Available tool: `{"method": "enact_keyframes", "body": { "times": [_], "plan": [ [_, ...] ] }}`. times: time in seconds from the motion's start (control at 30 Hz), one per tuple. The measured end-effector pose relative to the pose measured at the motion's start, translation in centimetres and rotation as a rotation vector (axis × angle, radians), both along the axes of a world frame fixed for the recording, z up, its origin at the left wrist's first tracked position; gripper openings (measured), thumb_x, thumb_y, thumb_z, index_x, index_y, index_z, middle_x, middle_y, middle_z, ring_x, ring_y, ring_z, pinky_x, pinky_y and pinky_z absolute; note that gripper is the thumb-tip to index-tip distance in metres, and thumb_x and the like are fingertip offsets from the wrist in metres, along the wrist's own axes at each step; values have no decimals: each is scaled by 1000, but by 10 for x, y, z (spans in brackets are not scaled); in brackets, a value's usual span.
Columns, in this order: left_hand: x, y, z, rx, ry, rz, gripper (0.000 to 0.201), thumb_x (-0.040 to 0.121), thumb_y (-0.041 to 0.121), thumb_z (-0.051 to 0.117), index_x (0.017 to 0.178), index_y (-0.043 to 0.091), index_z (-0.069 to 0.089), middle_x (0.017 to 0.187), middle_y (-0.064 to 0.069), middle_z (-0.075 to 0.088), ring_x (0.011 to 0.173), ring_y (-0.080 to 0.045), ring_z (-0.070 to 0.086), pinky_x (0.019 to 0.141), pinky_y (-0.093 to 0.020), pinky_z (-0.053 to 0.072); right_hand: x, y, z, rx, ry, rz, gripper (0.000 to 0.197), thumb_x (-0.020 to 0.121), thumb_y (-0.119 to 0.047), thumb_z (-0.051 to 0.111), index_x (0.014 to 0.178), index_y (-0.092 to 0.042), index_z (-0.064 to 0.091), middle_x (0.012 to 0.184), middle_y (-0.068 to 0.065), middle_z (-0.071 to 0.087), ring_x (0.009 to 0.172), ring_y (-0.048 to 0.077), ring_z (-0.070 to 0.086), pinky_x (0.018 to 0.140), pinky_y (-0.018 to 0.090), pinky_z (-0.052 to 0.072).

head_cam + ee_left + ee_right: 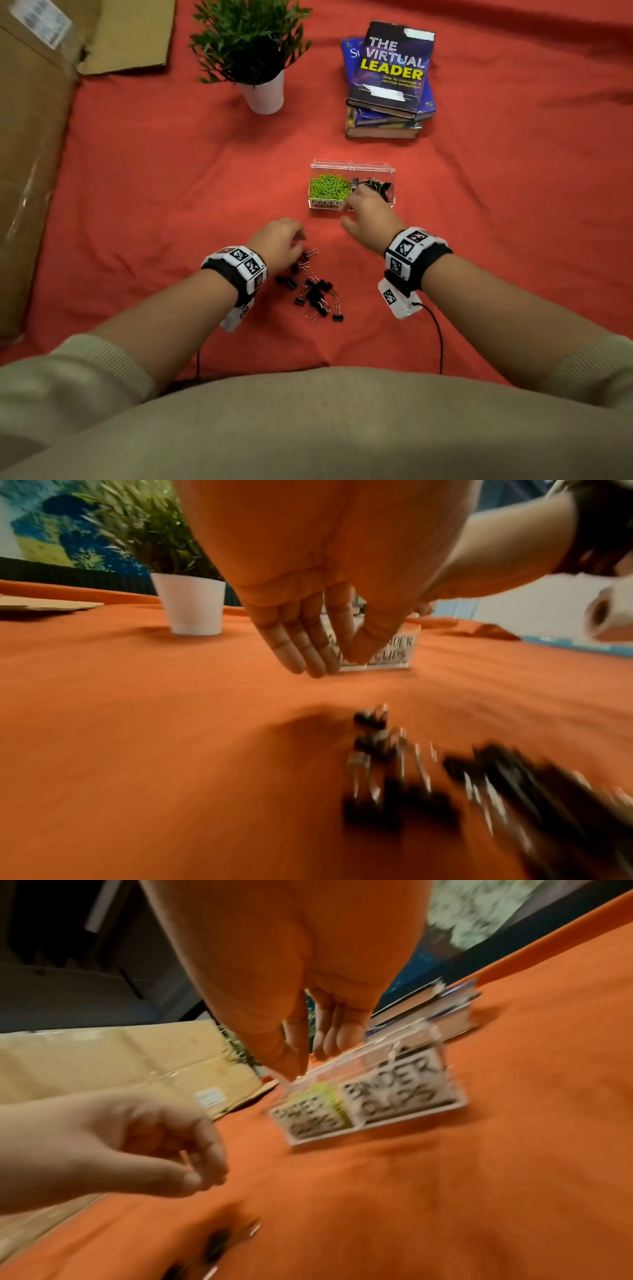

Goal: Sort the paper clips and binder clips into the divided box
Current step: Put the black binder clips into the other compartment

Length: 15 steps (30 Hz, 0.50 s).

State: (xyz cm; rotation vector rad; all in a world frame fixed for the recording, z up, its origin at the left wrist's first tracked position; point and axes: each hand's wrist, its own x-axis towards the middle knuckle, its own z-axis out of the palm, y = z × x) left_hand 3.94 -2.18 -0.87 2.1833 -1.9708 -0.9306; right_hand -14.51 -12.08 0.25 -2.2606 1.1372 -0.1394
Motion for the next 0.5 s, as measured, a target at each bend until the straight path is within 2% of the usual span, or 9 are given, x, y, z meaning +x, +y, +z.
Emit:
{"method": "enact_keyframes", "body": {
  "times": [0.07,0.13,0.27,0.4,0.5],
  "plan": [
    [7,19,-7,56,-30,-8,24,82,25,61,105,18,61,104,-2,57,99,-22,59,83,-32,48,7,31,-7,126,90,242,18,82,-13,59,98,-13,66,97,2,53,92,18,50,90,37,46],
    [8,35,-12,92,-47,-20,34,79,35,65,110,22,57,107,0,54,101,-22,59,84,-37,50,10,55,-19,198,174,436,27,77,-13,61,104,-16,64,100,5,55,98,22,50,90,39,45],
    [-1,56,-19,126,-104,1,57,73,48,70,120,26,47,116,0,48,102,-23,59,80,-41,52,4,78,-37,191,250,565,59,70,-11,60,125,-29,53,118,3,48,105,24,45,90,38,44],
    [-10,60,-23,119,-145,6,51,79,35,69,118,14,42,118,-7,45,102,-33,59,79,-44,51,4,86,-39,83,327,588,62,76,-7,53,133,-29,46,125,4,42,107,26,43,87,42,48],
    [-13,58,-24,123,-90,34,43,80,24,66,115,12,44,116,-10,47,103,-37,57,84,-47,49,3,87,-37,64,339,590,41,81,-6,52,120,-14,54,120,8,44,105,28,46,88,44,45]
  ]
}}
